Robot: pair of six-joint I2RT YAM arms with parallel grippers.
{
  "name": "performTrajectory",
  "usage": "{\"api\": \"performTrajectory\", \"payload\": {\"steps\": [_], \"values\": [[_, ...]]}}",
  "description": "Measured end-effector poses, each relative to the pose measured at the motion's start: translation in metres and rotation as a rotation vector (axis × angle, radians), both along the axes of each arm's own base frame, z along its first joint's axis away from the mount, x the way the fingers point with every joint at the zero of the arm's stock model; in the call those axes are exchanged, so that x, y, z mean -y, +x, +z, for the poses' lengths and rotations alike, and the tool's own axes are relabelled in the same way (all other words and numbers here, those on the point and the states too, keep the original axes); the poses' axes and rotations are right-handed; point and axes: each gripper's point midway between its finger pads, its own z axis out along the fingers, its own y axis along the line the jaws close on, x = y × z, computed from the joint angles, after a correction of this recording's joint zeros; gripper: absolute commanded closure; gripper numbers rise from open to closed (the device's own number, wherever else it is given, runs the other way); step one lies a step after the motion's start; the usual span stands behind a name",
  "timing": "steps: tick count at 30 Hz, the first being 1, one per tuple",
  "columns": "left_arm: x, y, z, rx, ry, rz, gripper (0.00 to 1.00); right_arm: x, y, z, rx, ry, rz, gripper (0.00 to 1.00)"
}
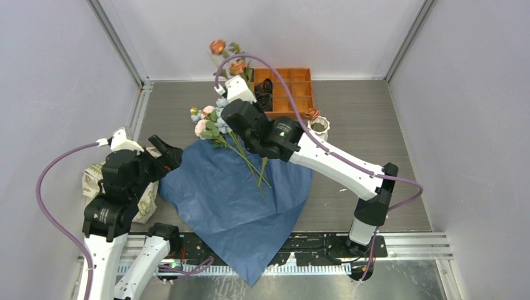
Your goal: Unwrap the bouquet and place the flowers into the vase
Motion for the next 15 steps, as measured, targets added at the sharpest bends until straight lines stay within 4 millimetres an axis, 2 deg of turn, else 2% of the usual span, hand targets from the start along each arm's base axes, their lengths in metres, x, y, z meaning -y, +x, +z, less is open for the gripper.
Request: {"api": "performTrajectory", "payload": {"steps": [3,7,12,15], "values": [[0.009,0.006,-0.003,-0.021,-0.016,-0.041,0.03,0.030,0.018,0.030,0.099,-0.018,-0.085,0.99],[0.019,0.015,-0.004,-0.033,-0.037,-0.082,0.04,0.087,0.047,0.068,0.227,-0.035,-0.250,0.99],[0.025,0.019,-0.003,-0.024,-0.049,-0.106,0.04,0.158,0.066,0.111,0.380,-0.036,-0.453,0.99],[0.028,0.024,-0.001,-0.018,-0.055,-0.117,0.04,0.183,0.069,0.137,0.458,-0.013,-0.539,0.99]]}}
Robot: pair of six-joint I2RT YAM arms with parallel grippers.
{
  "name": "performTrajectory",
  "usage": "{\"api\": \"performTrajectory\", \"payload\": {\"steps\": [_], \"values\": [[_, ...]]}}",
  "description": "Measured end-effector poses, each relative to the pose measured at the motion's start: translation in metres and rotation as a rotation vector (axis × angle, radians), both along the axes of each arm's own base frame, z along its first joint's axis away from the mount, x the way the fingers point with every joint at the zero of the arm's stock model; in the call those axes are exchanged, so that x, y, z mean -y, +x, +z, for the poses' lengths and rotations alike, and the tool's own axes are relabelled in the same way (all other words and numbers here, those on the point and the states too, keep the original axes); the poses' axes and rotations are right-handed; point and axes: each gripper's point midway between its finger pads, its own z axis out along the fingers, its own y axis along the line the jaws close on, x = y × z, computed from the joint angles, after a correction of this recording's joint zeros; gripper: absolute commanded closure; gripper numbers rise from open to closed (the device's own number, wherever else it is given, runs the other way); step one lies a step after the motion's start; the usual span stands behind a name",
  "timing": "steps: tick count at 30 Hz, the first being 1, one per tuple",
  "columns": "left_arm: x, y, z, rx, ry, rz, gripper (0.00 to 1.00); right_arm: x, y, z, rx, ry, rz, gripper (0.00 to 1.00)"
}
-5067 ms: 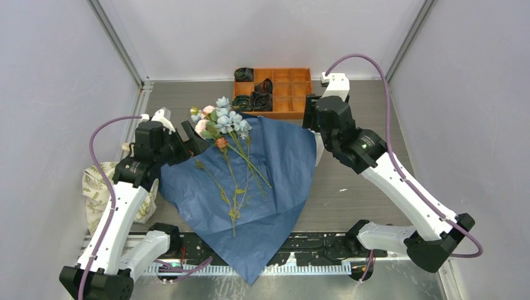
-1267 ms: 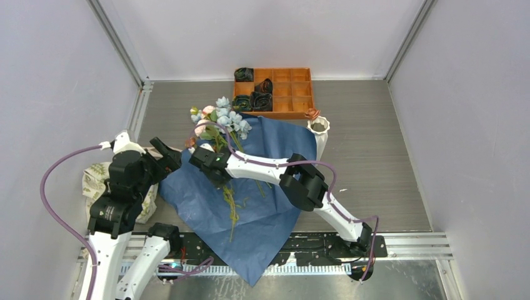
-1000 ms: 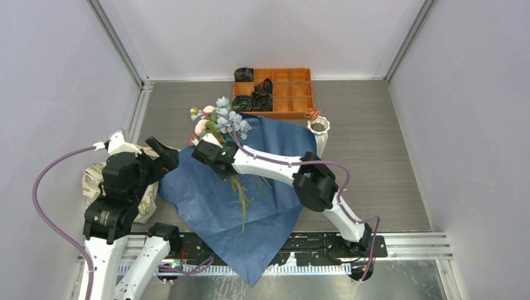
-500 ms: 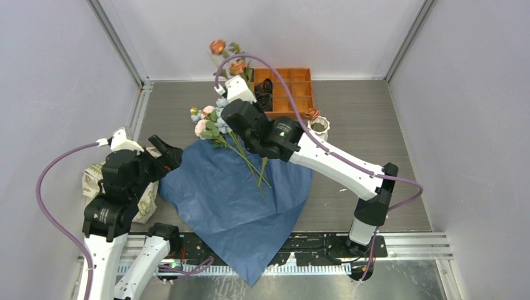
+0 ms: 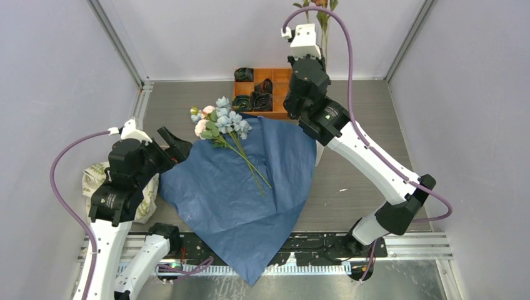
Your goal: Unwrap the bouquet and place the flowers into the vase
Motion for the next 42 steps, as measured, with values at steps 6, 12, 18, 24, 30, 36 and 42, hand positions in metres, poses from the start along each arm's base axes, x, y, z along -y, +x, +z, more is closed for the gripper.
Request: {"api": "performTrajectory", "payload": {"steps": [6,12,18,24,30,36,42], "values": [[0.006,0.007,-0.005,-0.012,-0.011,-0.023,0.04,0.016,-0.001,0.031,0.087,-0.009,-0.063,0.99],[0.009,0.008,-0.009,-0.021,-0.019,-0.038,0.04,0.026,0.002,0.031,0.092,-0.056,-0.106,0.99],[0.010,0.008,-0.010,-0.020,-0.022,-0.041,0.04,0.030,0.005,0.000,0.038,-0.120,-0.114,0.99],[0.012,0.009,-0.012,-0.022,-0.026,-0.046,0.04,0.036,-0.002,-0.024,0.006,-0.146,-0.111,0.99],[0.012,0.009,-0.012,-0.023,-0.027,-0.046,0.04,0.040,-0.007,-0.045,-0.004,-0.134,-0.104,0.99],[0.012,0.011,-0.015,-0.027,-0.027,-0.047,0.04,0.045,-0.015,-0.077,-0.021,-0.096,-0.083,0.99],[0.013,0.014,-0.023,-0.051,-0.028,-0.047,0.04,0.041,-0.016,-0.107,-0.046,-0.050,-0.039,0.99]]}}
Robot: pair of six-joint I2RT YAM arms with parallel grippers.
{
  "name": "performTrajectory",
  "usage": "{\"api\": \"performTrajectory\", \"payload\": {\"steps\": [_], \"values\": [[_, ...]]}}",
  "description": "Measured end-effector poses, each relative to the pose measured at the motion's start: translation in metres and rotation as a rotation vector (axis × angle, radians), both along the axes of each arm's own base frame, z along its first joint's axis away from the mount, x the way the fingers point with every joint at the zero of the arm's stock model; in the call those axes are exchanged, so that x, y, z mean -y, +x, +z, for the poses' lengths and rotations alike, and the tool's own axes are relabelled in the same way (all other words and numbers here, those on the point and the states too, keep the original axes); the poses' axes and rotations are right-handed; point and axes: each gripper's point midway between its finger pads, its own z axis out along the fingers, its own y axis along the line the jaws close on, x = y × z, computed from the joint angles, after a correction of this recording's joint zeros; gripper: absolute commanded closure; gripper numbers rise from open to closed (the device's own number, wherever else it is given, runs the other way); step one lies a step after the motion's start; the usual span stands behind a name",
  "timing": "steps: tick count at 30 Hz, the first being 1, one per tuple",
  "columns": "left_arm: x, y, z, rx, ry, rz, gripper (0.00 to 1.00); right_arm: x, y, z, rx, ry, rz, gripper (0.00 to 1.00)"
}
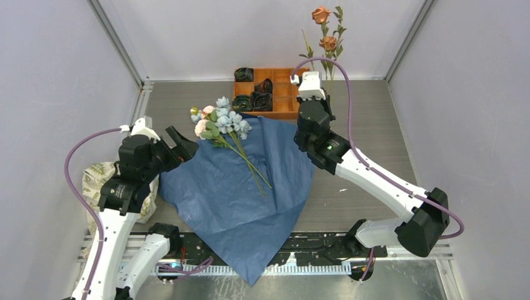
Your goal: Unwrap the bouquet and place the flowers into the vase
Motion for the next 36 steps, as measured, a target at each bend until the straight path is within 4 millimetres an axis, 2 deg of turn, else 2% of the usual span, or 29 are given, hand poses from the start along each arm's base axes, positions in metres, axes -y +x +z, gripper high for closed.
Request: {"api": "performTrajectory", "payload": {"steps": [12,17,20,22,25,36], "values": [[0.001,0.002,-0.013,-0.027,-0.008,0.005,0.04,-0.020,-0.008,-0.050,-0.065,0.114,0.088,0.98],[0.003,0.007,-0.019,-0.035,-0.009,0.001,0.04,-0.021,-0.019,-0.070,-0.113,0.146,0.098,0.83],[0.004,0.008,-0.023,-0.046,-0.011,-0.006,0.04,-0.024,-0.024,-0.080,-0.142,0.153,0.107,0.66],[0.006,0.009,-0.025,-0.051,-0.013,-0.010,0.04,-0.024,-0.028,-0.085,-0.159,0.157,0.112,0.59],[0.006,0.009,-0.028,-0.055,-0.013,-0.012,0.04,-0.022,-0.032,-0.088,-0.171,0.166,0.114,0.50],[0.009,0.013,-0.042,-0.084,-0.014,-0.022,0.04,-0.009,-0.045,-0.072,-0.151,0.208,0.113,0.37]]}}
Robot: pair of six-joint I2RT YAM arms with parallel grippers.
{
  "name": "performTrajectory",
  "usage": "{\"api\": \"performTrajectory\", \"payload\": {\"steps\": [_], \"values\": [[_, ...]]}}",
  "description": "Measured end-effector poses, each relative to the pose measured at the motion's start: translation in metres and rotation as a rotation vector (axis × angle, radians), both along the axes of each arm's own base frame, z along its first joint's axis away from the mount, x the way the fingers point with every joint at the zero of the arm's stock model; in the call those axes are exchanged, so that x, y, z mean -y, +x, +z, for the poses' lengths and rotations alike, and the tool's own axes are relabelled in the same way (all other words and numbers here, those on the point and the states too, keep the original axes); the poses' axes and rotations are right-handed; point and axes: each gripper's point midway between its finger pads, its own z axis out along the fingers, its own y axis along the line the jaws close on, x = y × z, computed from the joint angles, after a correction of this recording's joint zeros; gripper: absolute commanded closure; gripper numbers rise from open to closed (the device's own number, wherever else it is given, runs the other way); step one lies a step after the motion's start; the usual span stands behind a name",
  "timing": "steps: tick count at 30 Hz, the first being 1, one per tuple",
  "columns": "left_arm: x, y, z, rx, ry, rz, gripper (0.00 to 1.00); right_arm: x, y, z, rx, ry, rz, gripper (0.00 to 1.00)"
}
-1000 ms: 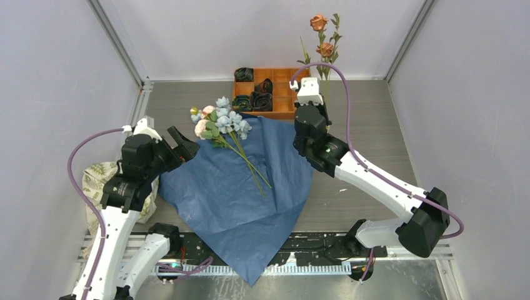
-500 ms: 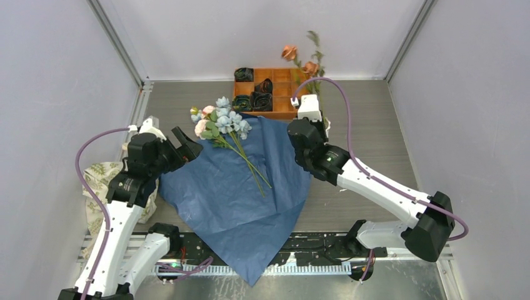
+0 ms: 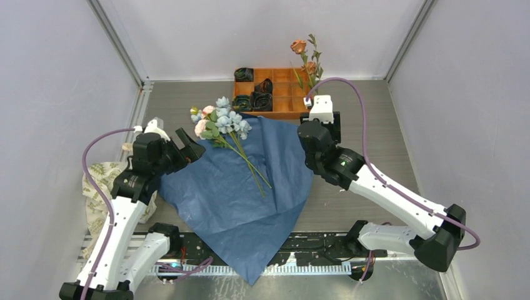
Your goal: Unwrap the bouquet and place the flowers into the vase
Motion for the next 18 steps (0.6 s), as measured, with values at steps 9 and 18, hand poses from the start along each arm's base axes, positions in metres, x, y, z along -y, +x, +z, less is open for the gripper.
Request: {"api": "performTrajectory", "payload": {"steps": [9,18], "values": [[0.011,0.010,-0.013,-0.050,-0.020,-0.042,0.04,0.010,-0.017,0.050,0.089,0.162,0.042,0.22],[0.021,0.018,-0.030,-0.102,-0.046,-0.078,0.04,0.022,-0.034,0.091,0.175,0.298,0.071,0.21]]}}
